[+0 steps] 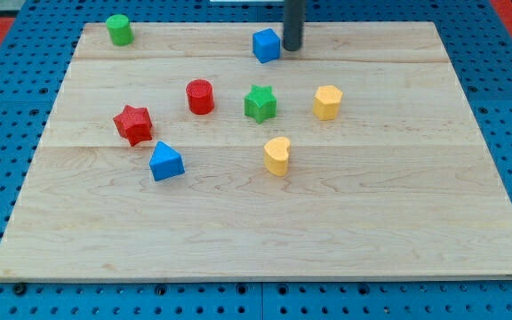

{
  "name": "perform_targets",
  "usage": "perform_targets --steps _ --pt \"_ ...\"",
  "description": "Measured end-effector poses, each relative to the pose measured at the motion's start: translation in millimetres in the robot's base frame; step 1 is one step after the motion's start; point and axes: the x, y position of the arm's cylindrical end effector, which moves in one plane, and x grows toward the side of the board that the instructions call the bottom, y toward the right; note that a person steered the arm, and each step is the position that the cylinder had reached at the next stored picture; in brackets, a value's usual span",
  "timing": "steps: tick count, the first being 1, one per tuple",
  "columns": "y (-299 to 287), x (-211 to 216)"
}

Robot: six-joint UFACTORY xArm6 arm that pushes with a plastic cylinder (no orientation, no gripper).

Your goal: Push the cube to the top center

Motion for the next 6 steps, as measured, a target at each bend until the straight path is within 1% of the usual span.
perform_targets --steps 1,3,4,6 --pt "-30.6 34.0" --pt "-71.9 -33.1" --pt "-78.0 -41.5" --pt "-72.8 -40.0"
